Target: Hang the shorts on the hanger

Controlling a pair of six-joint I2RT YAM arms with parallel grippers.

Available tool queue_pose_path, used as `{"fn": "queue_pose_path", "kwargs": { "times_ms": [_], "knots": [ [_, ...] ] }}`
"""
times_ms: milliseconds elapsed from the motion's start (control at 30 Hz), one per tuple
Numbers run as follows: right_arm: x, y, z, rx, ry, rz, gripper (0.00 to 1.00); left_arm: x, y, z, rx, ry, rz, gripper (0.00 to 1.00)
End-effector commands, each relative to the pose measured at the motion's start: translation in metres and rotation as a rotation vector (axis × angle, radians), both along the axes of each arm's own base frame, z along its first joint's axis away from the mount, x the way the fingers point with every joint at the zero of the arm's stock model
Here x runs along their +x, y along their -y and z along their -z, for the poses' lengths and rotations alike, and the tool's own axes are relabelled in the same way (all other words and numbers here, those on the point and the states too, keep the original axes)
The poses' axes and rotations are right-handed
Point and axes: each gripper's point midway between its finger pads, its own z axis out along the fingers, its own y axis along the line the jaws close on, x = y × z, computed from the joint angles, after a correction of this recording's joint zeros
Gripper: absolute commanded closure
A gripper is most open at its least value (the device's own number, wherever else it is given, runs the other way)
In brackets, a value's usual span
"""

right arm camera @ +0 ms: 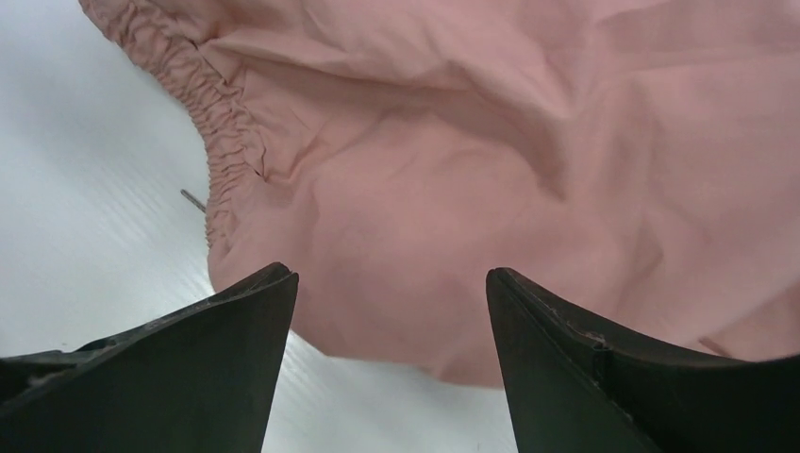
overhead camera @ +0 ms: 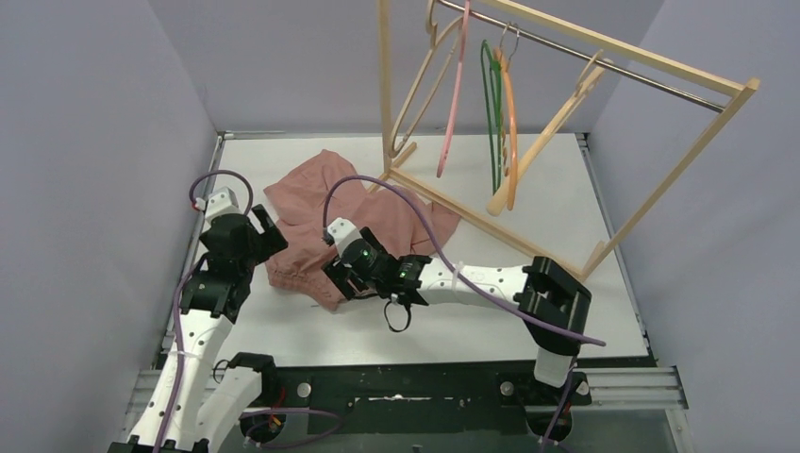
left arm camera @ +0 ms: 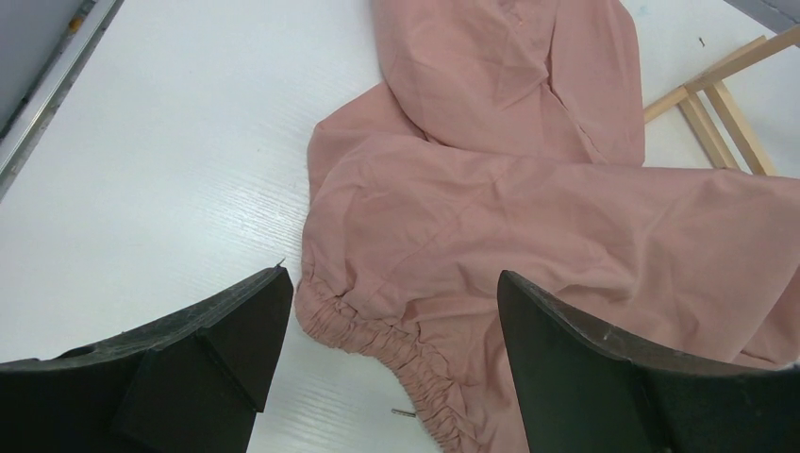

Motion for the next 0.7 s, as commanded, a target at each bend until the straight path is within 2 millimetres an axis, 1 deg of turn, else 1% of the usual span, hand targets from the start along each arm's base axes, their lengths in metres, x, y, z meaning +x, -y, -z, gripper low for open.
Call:
{"fn": "queue_pose_path", "kwargs": {
  "times_ms": [0,67,100,200,267,433,567,667],
  "knots": [
    [0.009,-0.034,-0.014,0.060,0.044,-0.156,0.25,0.001,-0.003,-0.017,0.012,0.061,-0.002,0.20],
    [0.004,-0.041,-0.009,0.062,0.025,-0.224,0.24,0.002,0.001,-0.017,0.005,0.062,0.022,0.22],
    [-0.003,-0.045,-0.004,0.073,0.004,-0.277,0.24,0.003,0.003,-0.017,0.001,0.061,0.031,0.23],
    [-0.019,-0.046,0.011,0.080,-0.009,-0.372,0.22,0.004,0.007,-0.015,-0.008,0.062,0.052,0.23],
    [-0.023,-0.045,0.018,0.080,0.000,-0.397,0.21,0.004,0.007,-0.014,-0.009,0.057,0.054,0.22],
    [-0.022,-0.041,0.034,0.024,0.017,-0.417,0.19,0.005,0.008,-0.011,-0.013,0.054,0.057,0.21],
    [-0.018,-0.042,0.042,-0.030,0.028,-0.434,0.21,0.006,0.008,-0.010,-0.011,0.052,0.057,0.22],
    [-0.020,-0.042,0.047,-0.059,0.028,-0.464,0.20,0.006,0.007,-0.008,-0.010,0.045,0.055,0.23]
  ]
}}
